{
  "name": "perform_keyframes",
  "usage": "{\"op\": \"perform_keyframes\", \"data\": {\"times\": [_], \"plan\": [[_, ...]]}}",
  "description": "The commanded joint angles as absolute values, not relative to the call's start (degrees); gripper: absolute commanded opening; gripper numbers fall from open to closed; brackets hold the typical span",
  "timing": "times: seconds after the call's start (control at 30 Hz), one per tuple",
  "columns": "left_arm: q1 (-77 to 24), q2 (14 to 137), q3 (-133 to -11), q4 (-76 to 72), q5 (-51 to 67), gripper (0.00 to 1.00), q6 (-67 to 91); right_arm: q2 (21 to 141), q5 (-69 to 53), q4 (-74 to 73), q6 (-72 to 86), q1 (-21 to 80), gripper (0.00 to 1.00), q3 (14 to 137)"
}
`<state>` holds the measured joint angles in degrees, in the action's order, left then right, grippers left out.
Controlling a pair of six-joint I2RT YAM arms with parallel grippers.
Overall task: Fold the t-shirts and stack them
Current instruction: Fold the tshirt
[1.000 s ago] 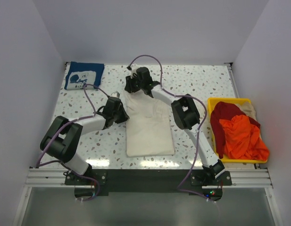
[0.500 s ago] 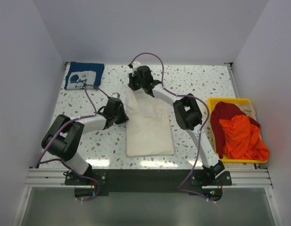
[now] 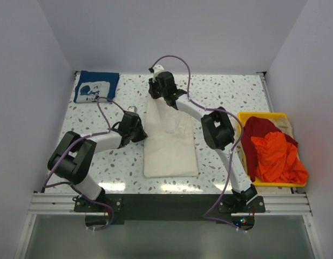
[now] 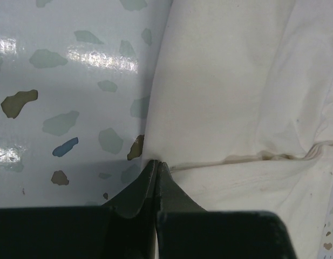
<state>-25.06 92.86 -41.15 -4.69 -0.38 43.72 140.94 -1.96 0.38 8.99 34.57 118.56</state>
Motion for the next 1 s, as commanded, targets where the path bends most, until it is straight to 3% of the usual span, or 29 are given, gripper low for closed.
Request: {"op": "perform_keyframes", "data": {"times": [0.0,0.13,0.23,0.5,0.6,0.97], "plan": [[-24.61,92.46,-42.1,-5.98,-0.26,0.0,42.63,138.43,1.92,2.37,8.53,34.45,0.18,118.04],[-24.61,91.32,-43.68,-5.45,-0.26,0.01,42.1,137.81,4.65,0.19,7.65,34.45,0.39,119.0],[-24.61,89.83,-46.05,-4.66,-0.26,0.12,41.66,136.76,6.59,-2.54,7.47,33.93,0.47,119.27],[-24.26,82.02,-49.75,-0.62,-0.26,0.37,41.04,123.59,7.38,-15.61,12.47,32.43,0.51,114.01],[-24.26,77.11,-46.42,-0.09,1.39,0.45,41.22,113.23,5.37,-18.45,18.26,31.82,0.51,103.57],[-24.35,57.32,-22.96,-0.27,15.11,0.55,45.35,76.14,-8.78,-27.24,32.42,31.73,0.52,53.73]]}}
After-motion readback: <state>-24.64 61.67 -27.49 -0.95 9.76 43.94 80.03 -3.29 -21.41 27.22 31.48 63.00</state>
